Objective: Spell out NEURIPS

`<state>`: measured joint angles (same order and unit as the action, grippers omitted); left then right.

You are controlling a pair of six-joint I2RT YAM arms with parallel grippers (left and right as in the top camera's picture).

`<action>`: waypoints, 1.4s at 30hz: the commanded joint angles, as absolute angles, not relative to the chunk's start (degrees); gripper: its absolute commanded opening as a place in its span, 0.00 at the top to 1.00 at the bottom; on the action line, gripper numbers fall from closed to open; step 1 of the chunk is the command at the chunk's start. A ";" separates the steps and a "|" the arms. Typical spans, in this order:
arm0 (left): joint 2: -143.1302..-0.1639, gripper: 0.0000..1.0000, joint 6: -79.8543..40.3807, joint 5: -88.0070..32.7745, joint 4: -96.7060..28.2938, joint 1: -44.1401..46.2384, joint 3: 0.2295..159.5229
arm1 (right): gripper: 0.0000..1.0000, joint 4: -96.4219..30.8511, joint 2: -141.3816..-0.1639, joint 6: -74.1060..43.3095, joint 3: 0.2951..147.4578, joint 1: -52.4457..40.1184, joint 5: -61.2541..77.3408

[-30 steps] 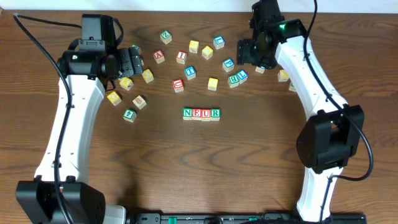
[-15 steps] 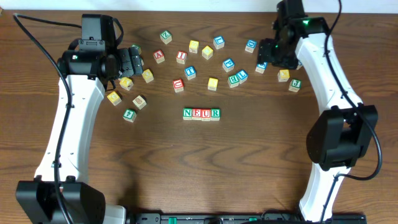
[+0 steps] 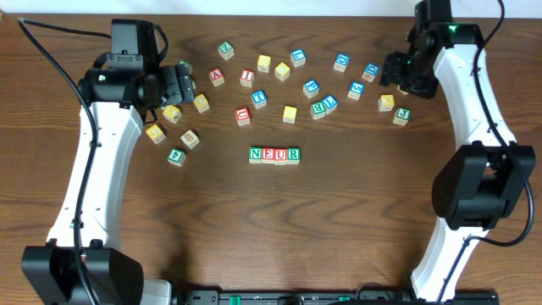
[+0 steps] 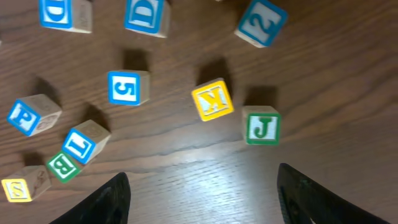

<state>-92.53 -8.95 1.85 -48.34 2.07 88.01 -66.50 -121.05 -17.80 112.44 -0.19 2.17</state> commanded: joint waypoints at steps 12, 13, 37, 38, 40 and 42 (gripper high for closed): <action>-92.92 0.03 -8.60 2.20 -48.38 1.89 88.95 | 0.30 -67.26 -121.51 -18.17 113.58 1.04 0.16; -92.92 0.02 -8.60 2.20 -48.38 1.89 88.95 | 0.30 -67.29 -121.51 -18.17 113.58 1.02 0.19; -92.92 0.02 -8.60 2.17 -47.86 1.89 88.95 | 0.30 -67.02 -121.51 -16.82 113.58 -3.31 0.34; -92.92 0.02 -8.60 2.17 -47.83 1.89 88.95 | 0.29 -67.00 -121.51 -16.62 113.58 -3.62 0.34; -92.92 0.02 -8.62 2.17 -47.86 1.89 88.95 | 0.29 -67.02 -121.51 -16.62 113.58 -4.34 0.34; -92.92 0.02 -8.62 2.15 -47.88 1.89 88.95 | 0.29 -67.02 -121.51 -16.62 113.58 -5.10 0.32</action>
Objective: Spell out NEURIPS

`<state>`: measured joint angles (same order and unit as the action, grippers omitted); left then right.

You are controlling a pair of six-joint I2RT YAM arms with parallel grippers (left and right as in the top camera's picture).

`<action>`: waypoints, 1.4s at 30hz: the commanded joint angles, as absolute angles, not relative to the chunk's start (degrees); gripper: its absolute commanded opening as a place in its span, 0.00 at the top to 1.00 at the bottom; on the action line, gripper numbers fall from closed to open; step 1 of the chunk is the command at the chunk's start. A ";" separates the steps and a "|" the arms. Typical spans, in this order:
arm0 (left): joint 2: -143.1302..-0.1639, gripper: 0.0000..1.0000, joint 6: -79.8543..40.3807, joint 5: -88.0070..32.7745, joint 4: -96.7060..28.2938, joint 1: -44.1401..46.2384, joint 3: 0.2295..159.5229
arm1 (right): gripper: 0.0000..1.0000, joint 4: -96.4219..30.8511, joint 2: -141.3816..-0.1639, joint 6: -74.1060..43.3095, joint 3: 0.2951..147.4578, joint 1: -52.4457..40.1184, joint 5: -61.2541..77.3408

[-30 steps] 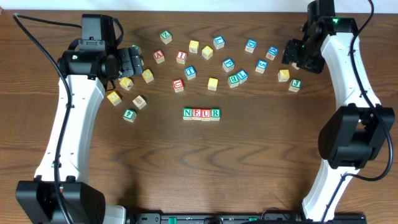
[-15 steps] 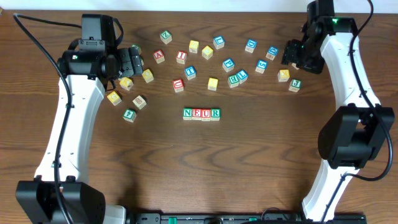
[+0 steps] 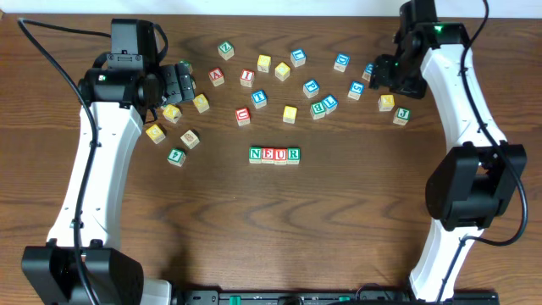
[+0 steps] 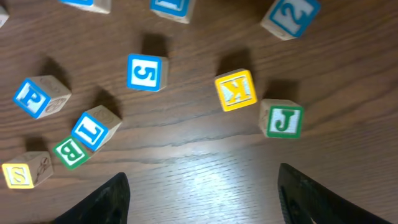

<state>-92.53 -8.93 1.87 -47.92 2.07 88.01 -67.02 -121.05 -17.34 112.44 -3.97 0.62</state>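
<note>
The row N E U R lies at the table's middle. My right gripper hovers over the right-hand cluster of loose blocks, open and holding nothing. In its wrist view a blue 5, a yellow K and a green J lie ahead. To the left are a blue P, a blue I, a green B and a yellow S. My left gripper hangs over the left cluster; its jaws are too dark to read.
Several more letter blocks are scattered across the far half of the table, among them a red I, a yellow block and a green block. A blue 2 sits at the right wrist view's top edge.
My right gripper has shifted a little to the left over the right cluster, so the blocks sit lower and further right in its wrist view. It stays open. The left arm has not moved.
</note>
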 commanded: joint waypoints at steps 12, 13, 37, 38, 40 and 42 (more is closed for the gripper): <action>-92.92 0.02 -11.16 1.93 -47.72 1.89 88.95 | 0.28 -66.65 -121.51 -16.62 113.58 -8.71 0.34; -92.92 0.02 -11.92 1.93 -47.68 1.89 88.95 | 0.28 -66.63 -121.51 -16.64 113.58 -8.99 0.34; -94.45 0.02 -15.79 1.50 -47.46 2.07 88.95 | 0.27 -66.22 -121.51 -16.64 113.58 -12.05 0.34; -94.45 0.02 -15.79 1.50 -47.46 2.07 88.95 | 0.27 -66.22 -121.51 -16.67 113.58 -12.05 0.34; -94.45 0.02 -15.79 1.50 -47.46 2.07 88.95 | 0.27 -66.22 -121.51 -16.67 113.58 -12.05 0.34; -94.45 0.02 -15.79 1.50 -47.46 2.07 88.95 | 0.27 -66.22 -121.51 -16.64 113.58 -12.05 0.34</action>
